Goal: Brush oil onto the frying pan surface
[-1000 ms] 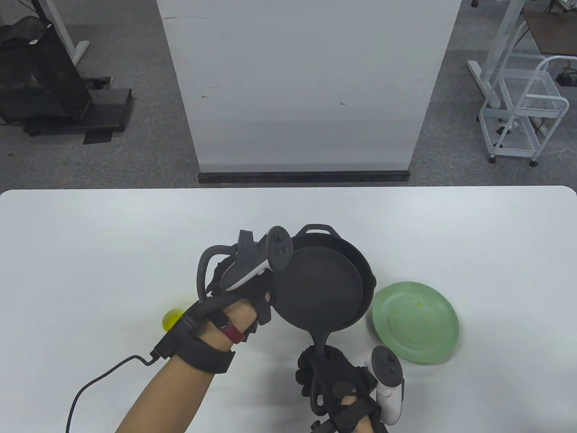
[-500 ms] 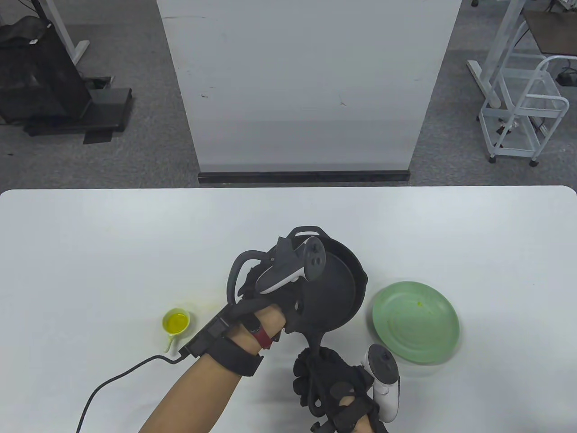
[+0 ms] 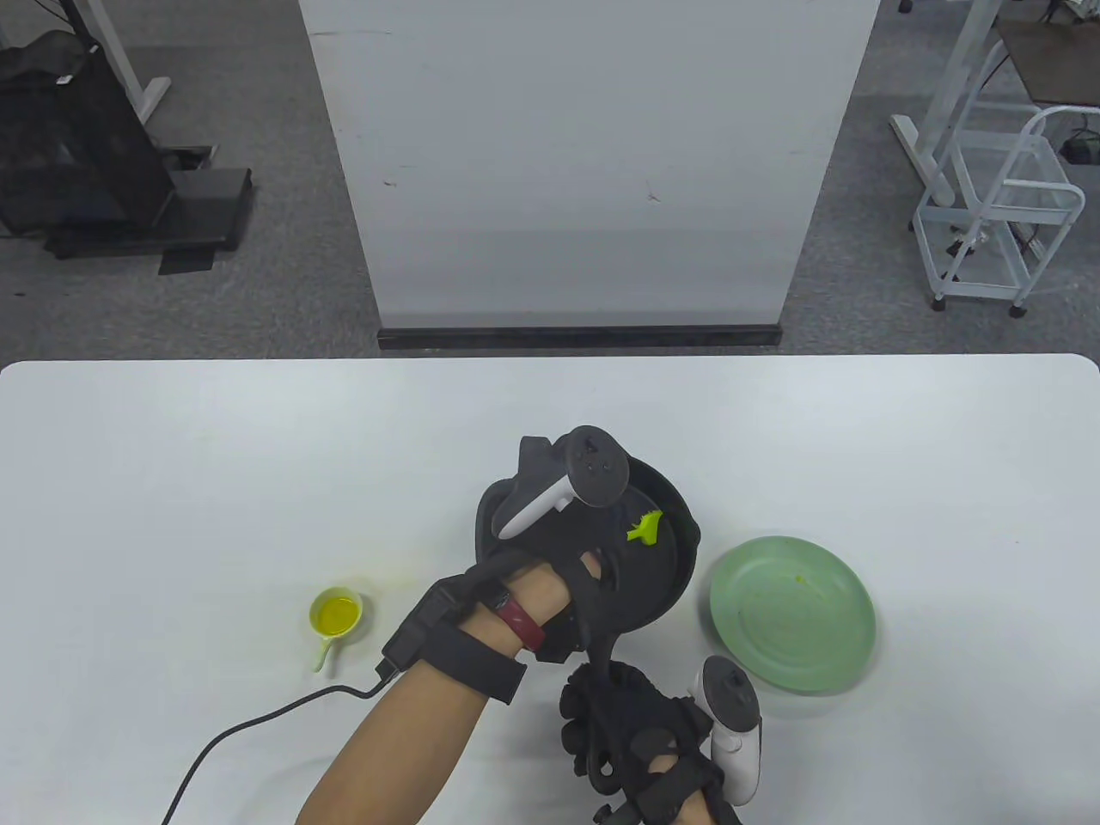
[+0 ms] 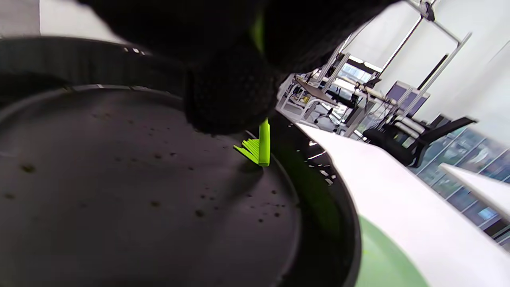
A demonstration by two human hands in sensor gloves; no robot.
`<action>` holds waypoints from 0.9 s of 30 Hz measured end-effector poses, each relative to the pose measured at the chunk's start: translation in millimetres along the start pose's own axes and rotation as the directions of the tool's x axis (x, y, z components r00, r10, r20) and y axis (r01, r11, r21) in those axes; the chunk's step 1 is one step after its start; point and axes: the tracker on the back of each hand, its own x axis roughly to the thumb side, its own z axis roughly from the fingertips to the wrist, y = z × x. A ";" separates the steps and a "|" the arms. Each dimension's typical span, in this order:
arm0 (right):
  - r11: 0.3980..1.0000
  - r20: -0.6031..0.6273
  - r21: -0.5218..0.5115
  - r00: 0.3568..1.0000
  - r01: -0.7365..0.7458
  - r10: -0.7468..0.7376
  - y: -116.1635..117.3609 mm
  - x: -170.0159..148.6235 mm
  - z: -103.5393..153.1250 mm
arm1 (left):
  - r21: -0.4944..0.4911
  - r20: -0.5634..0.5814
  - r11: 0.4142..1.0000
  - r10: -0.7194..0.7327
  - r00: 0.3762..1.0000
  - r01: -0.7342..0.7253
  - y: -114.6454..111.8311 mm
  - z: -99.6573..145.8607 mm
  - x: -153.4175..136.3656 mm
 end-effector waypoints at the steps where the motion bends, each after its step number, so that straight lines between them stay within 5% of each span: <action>1: 0.999 -0.004 0.027 0.999 0.036 -0.036 -0.1 -0.5 -0.4 | 0.011 0.011 1.000 0.023 1.000 -0.023 1.7 -1.3 -1.1; 6: 1.000 0.008 0.018 1.000 0.013 -0.013 0.4 0.2 -0.3 | -0.028 0.010 0.990 0.135 0.991 -0.135 7.2 -2.6 -8.6; 17: 1.000 0.020 -0.011 1.000 0.007 -0.006 -0.6 0.1 1.0 | -0.006 -0.163 0.997 -0.074 0.984 0.074 17.7 0.4 -45.1; 27: 1.000 0.017 -0.024 1.000 0.003 -0.003 -0.5 -0.6 1.6 | -0.001 -0.302 0.953 -0.290 0.908 0.304 34.3 18.3 -64.7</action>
